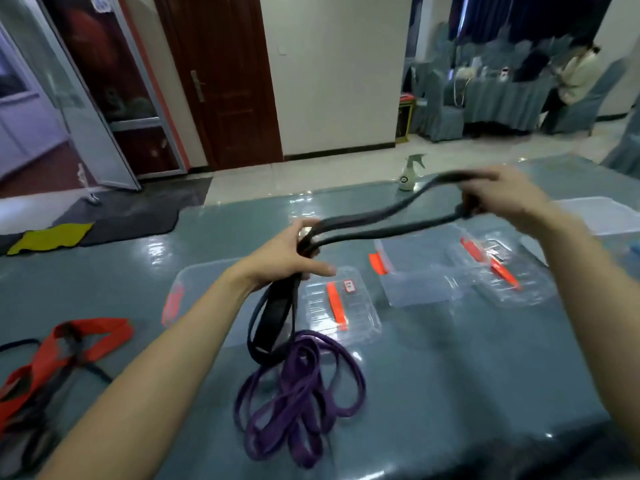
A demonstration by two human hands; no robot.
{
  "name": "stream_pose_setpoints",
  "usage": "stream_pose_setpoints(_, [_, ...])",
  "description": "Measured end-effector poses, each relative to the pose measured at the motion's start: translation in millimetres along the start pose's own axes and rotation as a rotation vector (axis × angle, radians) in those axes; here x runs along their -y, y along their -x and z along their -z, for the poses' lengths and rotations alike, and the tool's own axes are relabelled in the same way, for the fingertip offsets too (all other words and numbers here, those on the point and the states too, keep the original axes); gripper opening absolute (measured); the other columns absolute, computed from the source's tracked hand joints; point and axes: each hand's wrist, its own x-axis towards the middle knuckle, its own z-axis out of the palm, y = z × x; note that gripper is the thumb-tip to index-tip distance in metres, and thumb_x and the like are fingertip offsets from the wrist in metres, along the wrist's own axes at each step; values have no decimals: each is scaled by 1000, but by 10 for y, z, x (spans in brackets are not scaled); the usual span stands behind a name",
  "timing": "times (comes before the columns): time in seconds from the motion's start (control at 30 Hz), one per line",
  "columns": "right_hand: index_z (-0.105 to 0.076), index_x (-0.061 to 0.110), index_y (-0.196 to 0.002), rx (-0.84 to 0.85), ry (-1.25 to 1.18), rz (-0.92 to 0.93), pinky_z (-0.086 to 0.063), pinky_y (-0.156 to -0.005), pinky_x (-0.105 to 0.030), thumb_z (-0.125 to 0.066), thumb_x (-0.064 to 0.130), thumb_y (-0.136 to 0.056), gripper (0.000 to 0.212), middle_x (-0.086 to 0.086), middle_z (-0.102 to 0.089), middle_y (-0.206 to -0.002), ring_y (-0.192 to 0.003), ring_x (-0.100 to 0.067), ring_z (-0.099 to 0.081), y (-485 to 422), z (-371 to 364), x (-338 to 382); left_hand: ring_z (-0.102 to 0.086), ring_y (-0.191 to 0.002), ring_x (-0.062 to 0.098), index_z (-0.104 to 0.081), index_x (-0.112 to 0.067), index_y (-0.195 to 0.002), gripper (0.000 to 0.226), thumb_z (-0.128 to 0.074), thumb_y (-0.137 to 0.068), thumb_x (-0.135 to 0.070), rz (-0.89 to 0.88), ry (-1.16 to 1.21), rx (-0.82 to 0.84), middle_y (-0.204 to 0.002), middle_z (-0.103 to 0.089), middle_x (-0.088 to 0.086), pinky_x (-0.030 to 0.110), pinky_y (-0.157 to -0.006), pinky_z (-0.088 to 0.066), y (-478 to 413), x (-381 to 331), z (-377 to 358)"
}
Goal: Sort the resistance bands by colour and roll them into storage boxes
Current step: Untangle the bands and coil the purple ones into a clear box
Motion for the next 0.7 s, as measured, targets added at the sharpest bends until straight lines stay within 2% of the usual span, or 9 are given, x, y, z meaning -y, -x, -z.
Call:
stream_pose_setpoints(0.13, [-75,3,-114,248,154,-293,-62,-64,-44,-48,-7,-100,33,-23,-74,-85,-59,-31,-74,434,-83,-1768,-61,-61,15,-55,-18,-140,54,-79,-95,0,26,131,-139,-81,-73,-3,33,-67,-59,-569,-77,-1074])
stream_pose_setpoints(0.27, [-65,36,-120,408,17,-359,-59,-57,-41,-39,-5,-99,53,-6,-73,-113,-58,-26,-72,1063,-274,-2680,-62,-57,8,-67,3,-128,28,-72,-101,1,147,309,-230,-81,-62,2,50,-94,-65,-1120,-44,-2301])
stream_pose_setpoints(0.37, [-67,59,-116,428,-175,-419,-53,-60,-41,-49,31,-99,38,-7,-76,-100,-62,-19,-65,1248,-172,-2911,-59,-57,18,-69,-1,-113,11,-69,-104,-7,287,448,-305,-72,-55,7,43,-85,-68,-1349,57,-2915])
stream_pose_setpoints(0.43, [-63,67,-118,455,-225,-400,-52,-71,-33,-62,64,-94,24,9,-75,-102,-76,-5,-68,1319,-59,-3071,-70,-63,24,-63,-8,-115,13,-67,-104,-13,365,571,-333,-64,-62,6,37,-73,-64,-1440,81,-3231])
stream_pose_setpoints(0.47, [-58,69,-126,458,-185,-364,-53,-83,-29,-69,79,-86,42,20,-72,-115,-93,5,-67,1347,-7,-3168,-73,-67,26,-61,-10,-115,12,-66,-105,-15,388,622,-344,-63,-66,6,36,-74,-59,-1485,97,-3386])
stream_pose_setpoints(0.53, [-42,63,-147,404,-30,-351,-53,-104,-33,-80,92,-64,96,28,-55,-143,-125,8,-58,1398,50,-3335,-72,-75,28,-57,-11,-113,11,-64,-106,-16,421,729,-369,-64,-65,4,42,-84,-54,-1565,122,-3683])
stream_pose_setpoints(0.6, [-21,53,-162,310,71,-375,-54,-104,-34,-81,98,-47,138,28,-43,-149,-126,3,-55,1420,66,-3395,-69,-84,31,-55,-10,-116,14,-63,-107,-15,455,856,-403,-67,-56,3,49,-101,-57,-1649,127,-3964])
stream_pose_setpoints(0.63, [-17,55,-163,258,83,-373,-55,-99,-33,-81,99,-44,142,28,-44,-144,-121,1,-57,1427,73,-3416,-69,-89,32,-55,-9,-119,15,-63,-107,-15,467,907,-408,-71,-53,4,50,-108,-58,-1687,107,-4099])
stream_pose_setpoints(0.7, [-34,60,-155,128,65,-327,-57,-91,-29,-83,95,-52,120,26,-52,-127,-111,0,-63,1429,131,-3469,-71,-94,31,-57,-7,-118,13,-62,-108,-14,486,970,-378,-75,-52,5,51,-111,-57,-1756,17,-4355])
